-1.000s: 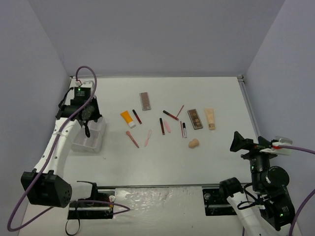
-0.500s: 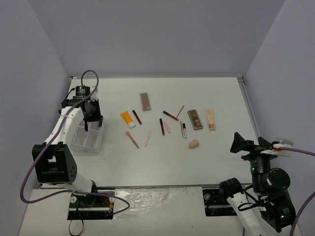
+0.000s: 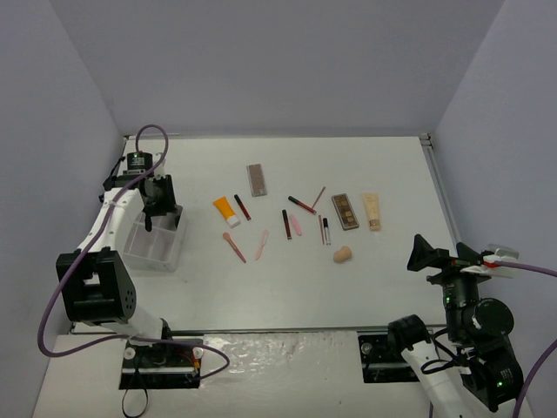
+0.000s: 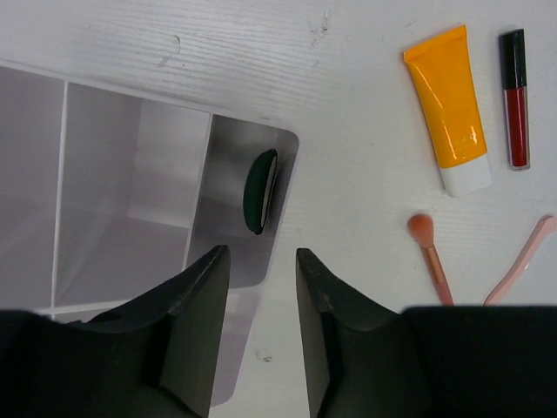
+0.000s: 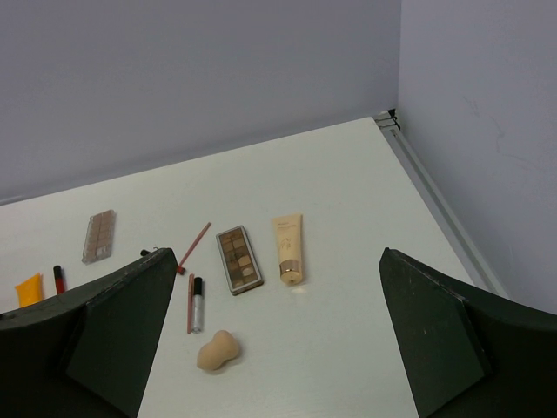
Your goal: Organize the makeup
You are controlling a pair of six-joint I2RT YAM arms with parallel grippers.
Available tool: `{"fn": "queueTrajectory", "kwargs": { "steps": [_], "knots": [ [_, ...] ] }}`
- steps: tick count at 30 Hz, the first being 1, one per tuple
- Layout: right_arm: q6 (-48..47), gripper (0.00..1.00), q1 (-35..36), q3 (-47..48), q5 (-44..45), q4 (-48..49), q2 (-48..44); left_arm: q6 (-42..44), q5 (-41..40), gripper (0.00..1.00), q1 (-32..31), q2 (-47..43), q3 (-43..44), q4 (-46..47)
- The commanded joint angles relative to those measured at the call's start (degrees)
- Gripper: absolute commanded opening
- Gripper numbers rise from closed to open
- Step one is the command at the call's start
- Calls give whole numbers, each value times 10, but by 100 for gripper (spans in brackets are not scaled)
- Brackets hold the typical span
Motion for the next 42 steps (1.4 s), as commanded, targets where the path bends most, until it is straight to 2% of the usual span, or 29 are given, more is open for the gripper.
{"fn": "queueTrajectory", "kwargs": {
  "steps": [1, 6, 13, 14, 15, 18, 23, 26, 32, 37, 42],
  "knots": [
    [-1, 100, 6, 16, 2, 47, 40, 3, 1, 43, 1, -27, 24, 26],
    [3, 100, 6, 51, 5, 32, 112, -3, 11, 45, -30, -75, 21, 34],
    [17, 100, 6, 73, 26, 15, 162, -31, -65, 50, -257, -139, 18, 45],
    [17, 100, 6, 73, 29, 14, 163, -39, -79, 50, -266, -142, 18, 51],
    [17, 100, 6, 75, 31, 13, 165, -49, -91, 51, -325, -142, 14, 67],
    [16, 100, 6, 75, 30, 12, 161, -74, -124, 52, -455, -119, 4, 131],
    [11, 100, 6, 72, 25, 12, 154, -82, -160, 52, -572, -34, 34, 215],
    [8, 100, 6, 69, 20, 12, 146, -77, -167, 52, -630, 76, 96, 228],
    [7, 100, 6, 61, 19, 14, 123, -76, -143, 52, -664, 235, 211, 247],
    [3, 100, 7, 53, 14, 18, 99, -67, -139, 51, -670, 307, 270, 245],
    [0, 100, 7, 45, 9, 21, 82, -65, -137, 51, -670, 338, 292, 246]
  ]
}}
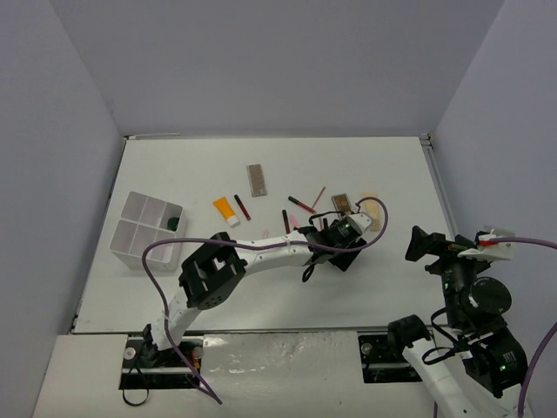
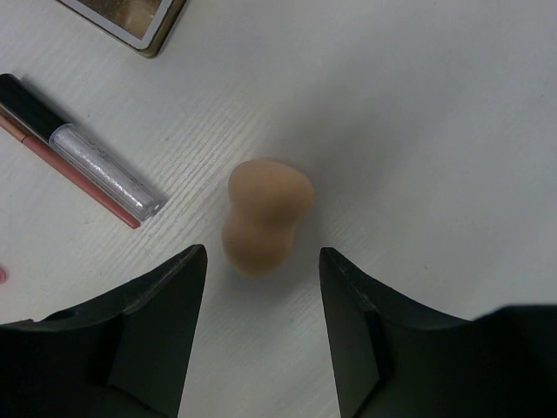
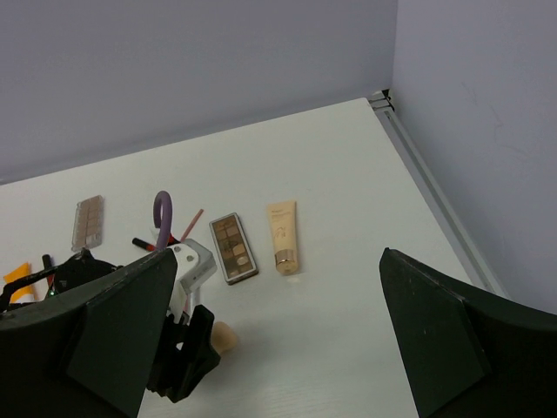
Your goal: Organize the makeup
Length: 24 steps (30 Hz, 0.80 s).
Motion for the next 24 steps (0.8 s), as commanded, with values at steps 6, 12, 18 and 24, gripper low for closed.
{"fn": "queueTrajectory", "kwargs": {
  "steps": [6, 12, 18, 24],
  "knots": [
    [-11, 100, 4, -9, -7, 45, -9, 12, -12, 50, 4, 11, 65, 21],
    [-11, 100, 4, -10, -7, 45, -9, 11, -10, 42, 4, 27, 76, 7],
    [-12, 100, 4, -13, -7, 47, -11, 10, -15, 25, 4, 23, 74, -1],
    [-13, 100, 4, -13, -9, 47, -9, 17, -69, 0, 5, -54, 57, -40]
  ]
}}
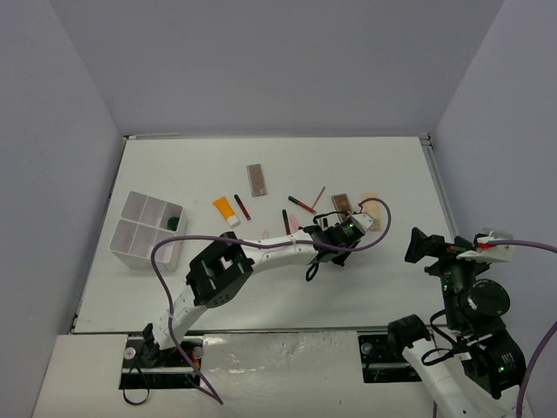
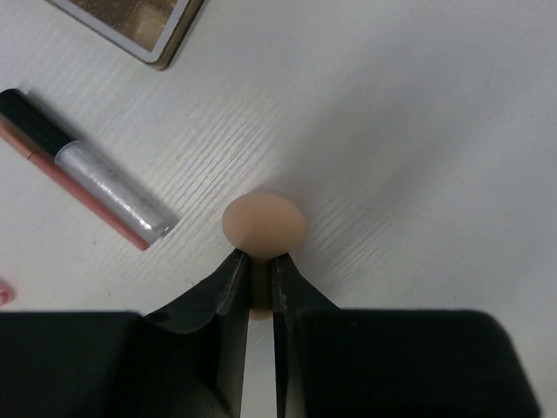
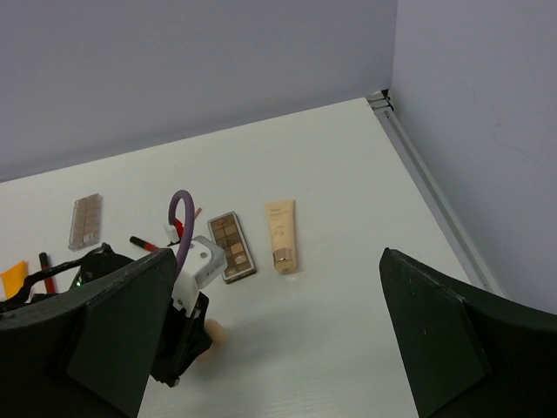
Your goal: Organize the makeup
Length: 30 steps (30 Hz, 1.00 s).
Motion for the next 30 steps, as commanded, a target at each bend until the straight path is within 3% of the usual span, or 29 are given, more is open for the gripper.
{"fn": "queueTrajectory", "kwargs": {
  "steps": [1, 8, 17, 23, 30],
  "knots": [
    [-10, 100, 3, 1, -10, 44, 6, 6, -62, 0, 5, -124, 1, -28],
    [-12, 100, 3, 3, -14, 44, 12, -27, -149, 0, 65, -287, -108, -99],
    [-15, 100, 4, 4, -20, 44, 14, -16, -147, 0, 285, -488, -256, -184],
    [-16, 100, 6, 3, -23, 46, 11, 25, -102, 0, 436, -531, -297, -205],
    [-16, 100, 8, 0, -24, 46, 5, 66, -71, 1, 525, -514, -314, -185]
  ]
}}
